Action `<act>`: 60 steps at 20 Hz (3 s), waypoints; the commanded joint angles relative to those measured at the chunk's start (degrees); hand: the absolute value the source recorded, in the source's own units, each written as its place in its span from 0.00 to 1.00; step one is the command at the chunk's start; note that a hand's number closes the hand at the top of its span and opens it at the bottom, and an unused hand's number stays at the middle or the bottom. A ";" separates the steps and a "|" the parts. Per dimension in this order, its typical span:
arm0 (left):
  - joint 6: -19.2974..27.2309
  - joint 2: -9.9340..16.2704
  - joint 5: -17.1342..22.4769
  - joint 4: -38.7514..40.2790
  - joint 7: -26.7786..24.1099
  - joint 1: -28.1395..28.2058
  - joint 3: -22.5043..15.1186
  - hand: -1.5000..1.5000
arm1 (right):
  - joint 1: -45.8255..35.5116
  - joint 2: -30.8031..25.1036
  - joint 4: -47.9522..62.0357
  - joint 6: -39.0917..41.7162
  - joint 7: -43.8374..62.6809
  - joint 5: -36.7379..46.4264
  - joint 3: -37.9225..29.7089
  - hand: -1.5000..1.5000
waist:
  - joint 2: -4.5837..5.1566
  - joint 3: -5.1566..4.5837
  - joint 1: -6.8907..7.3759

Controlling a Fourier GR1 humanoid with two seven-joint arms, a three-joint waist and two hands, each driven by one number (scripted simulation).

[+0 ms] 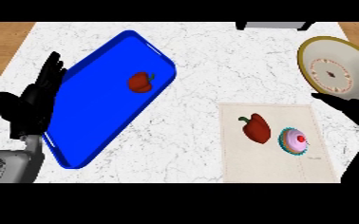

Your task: Pick the cupcake from the placemat and place it in the bowl

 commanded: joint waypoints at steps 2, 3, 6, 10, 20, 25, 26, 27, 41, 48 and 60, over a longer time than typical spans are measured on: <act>-2.37 0.68 0.54 0.14 0.70 0.06 2.50 0.50 | -3.76 3.61 1.85 0.41 -1.66 9.72 0.56 0.00 | -0.12 0.01 -0.58; -2.30 0.02 -0.49 -1.03 0.96 0.97 1.61 0.50 | -2.90 4.60 2.57 0.02 -3.70 11.90 0.28 0.00 | -0.15 0.02 -0.70; -4.30 1.94 1.33 -0.95 0.03 1.57 5.35 0.50 | -1.51 9.34 1.01 -3.73 -2.83 19.59 5.30 0.00 | -0.16 0.01 -0.59; -3.75 -1.49 -2.22 0.11 -1.79 2.72 4.27 0.50 | 0.98 13.40 5.53 -3.61 -7.43 23.40 2.75 0.00 | -0.15 0.02 -0.84; -8.60 -0.90 -0.76 -3.10 1.61 3.21 9.67 0.50 | 3.20 19.86 5.69 1.57 -6.71 28.52 -0.13 0.00 | -0.22 0.01 -0.84; -6.98 -4.58 -5.45 -0.06 -2.29 2.98 9.00 0.50 | 4.01 21.65 9.43 2.05 -11.77 32.22 -3.42 0.00 | -0.17 0.01 -0.97; -6.97 -5.91 -5.77 0.67 -2.38 2.09 8.66 0.50 | 6.40 21.92 8.31 1.37 -13.15 34.74 -2.71 0.00 | -0.18 0.00 -1.09; -7.09 -5.85 -6.69 -2.14 -0.27 3.71 7.58 0.50 | 4.88 23.21 12.19 -0.07 -14.76 35.95 -3.07 0.00 | -0.17 0.01 -0.93; -7.71 -8.85 -9.69 0.03 -0.13 0.52 8.85 0.50 | -1.41 29.87 26.97 -1.06 -27.54 41.52 -4.40 1.00 | -0.10 0.03 -0.86; -10.59 -8.50 -8.74 -4.27 2.07 3.36 10.78 0.50 | -0.01 33.08 21.39 -4.11 -23.83 46.26 -6.53 1.00 | -0.22 0.01 -0.98; -10.54 -9.00 -9.33 2.07 0.16 -2.27 10.50 0.50 | -37.14 46.06 53.78 -21.35 -2.12 57.67 -12.11 1.00 | 0.32 -0.01 0.61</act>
